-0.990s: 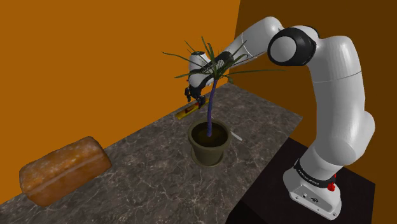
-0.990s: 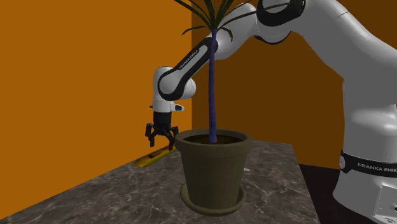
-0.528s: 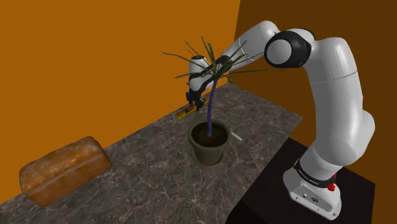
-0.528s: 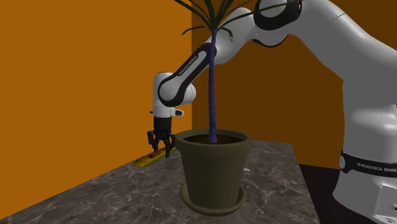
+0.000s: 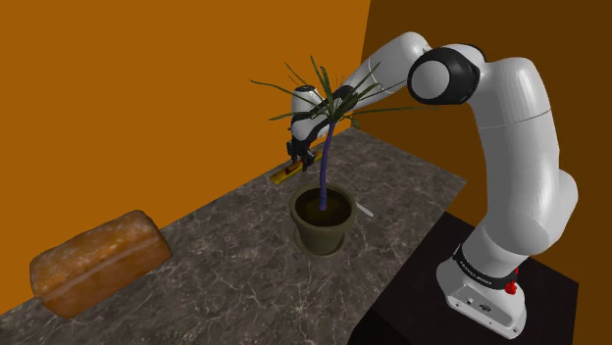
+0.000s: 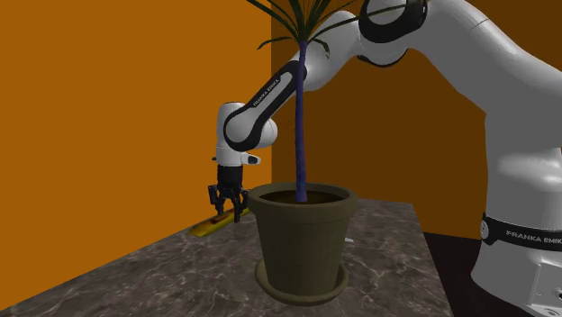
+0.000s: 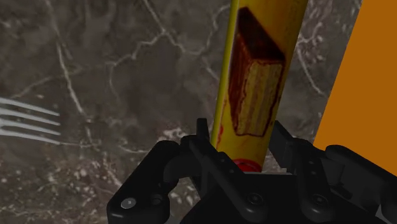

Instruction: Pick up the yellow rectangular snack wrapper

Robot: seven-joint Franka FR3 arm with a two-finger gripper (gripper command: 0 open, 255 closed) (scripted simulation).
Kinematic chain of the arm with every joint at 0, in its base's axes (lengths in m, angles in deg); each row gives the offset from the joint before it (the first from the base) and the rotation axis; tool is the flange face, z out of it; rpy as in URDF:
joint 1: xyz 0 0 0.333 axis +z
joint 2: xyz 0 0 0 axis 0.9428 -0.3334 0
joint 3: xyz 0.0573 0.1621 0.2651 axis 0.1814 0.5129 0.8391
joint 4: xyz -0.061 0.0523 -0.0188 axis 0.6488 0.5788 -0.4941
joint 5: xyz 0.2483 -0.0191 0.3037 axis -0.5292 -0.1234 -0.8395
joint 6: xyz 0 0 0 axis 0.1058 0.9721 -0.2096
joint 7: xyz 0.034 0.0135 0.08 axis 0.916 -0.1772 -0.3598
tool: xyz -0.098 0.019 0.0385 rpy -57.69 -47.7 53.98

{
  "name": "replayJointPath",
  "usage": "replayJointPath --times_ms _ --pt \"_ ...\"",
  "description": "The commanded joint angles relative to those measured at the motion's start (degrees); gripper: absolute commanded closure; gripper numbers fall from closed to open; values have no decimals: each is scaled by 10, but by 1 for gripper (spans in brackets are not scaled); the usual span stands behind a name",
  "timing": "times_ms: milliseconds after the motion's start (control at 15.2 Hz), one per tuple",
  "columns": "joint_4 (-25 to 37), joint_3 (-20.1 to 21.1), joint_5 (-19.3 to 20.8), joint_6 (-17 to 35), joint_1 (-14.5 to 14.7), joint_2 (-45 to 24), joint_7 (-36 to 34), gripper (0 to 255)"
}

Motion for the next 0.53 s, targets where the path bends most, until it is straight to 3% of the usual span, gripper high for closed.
replayJointPath --times_ms 0,462 --pt "-1 1 -1 -1 0 3 0 255" --pt "0 5 -6 -38 -3 39 4 255"
